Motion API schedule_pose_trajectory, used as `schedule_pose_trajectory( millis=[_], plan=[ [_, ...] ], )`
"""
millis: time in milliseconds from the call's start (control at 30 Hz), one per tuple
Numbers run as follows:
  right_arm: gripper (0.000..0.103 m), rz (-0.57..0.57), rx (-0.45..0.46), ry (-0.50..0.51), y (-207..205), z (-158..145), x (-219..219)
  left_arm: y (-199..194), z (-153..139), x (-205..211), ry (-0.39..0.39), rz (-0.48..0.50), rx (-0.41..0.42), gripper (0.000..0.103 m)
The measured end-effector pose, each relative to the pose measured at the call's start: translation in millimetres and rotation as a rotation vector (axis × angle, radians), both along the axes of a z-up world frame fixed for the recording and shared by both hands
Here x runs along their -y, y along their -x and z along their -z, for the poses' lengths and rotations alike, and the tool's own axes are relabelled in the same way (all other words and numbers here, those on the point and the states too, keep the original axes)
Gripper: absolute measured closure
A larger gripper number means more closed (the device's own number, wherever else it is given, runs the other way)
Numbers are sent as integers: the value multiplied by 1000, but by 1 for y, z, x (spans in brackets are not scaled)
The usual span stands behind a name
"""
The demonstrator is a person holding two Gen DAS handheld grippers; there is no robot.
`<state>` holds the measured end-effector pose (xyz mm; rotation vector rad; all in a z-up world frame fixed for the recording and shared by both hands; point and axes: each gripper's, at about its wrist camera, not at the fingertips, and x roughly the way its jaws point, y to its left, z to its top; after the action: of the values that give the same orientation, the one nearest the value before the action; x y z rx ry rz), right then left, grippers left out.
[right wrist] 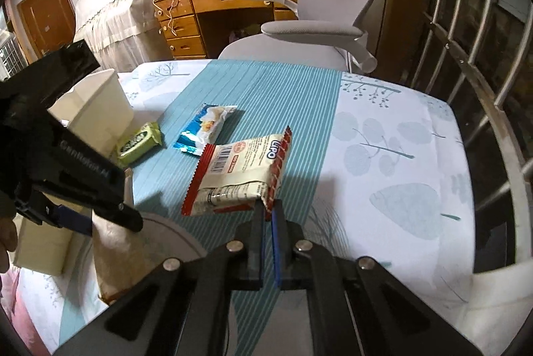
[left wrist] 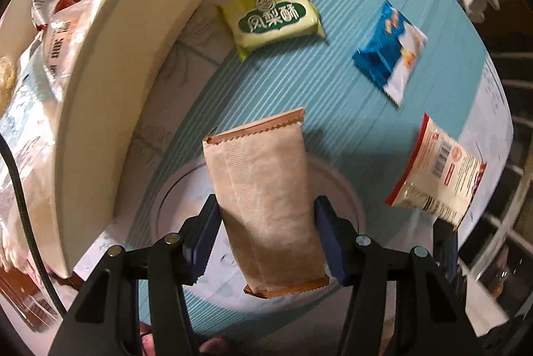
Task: Organize snacks
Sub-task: 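Grasp the brown paper packet with the left tool while the right tool grasps the red-white packet, then drop the brown packet into the tray with the left tool while the right tool drops the red-white packet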
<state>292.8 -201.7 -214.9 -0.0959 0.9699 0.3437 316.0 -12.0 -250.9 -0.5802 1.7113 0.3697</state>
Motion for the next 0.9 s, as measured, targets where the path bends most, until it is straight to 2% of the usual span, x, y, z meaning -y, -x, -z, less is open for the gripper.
schedule_pose_trajectory(
  millis=[233, 400, 700, 900],
  plan=[
    [100, 5, 21, 5, 27, -38, 0, 37, -41, -1, 116, 127, 38, 48],
    [100, -38, 29, 32, 50, -61, -10, 55, -83, -19, 171, 216, 111, 48],
    [100, -82, 61, 41, 91, -92, -51, 93, -159, -56, 155, 326, 319, 48],
    [100, -93, 95, 41, 119, -115, -98, 119, -191, -97, 141, 397, 413, 48]
  ],
)
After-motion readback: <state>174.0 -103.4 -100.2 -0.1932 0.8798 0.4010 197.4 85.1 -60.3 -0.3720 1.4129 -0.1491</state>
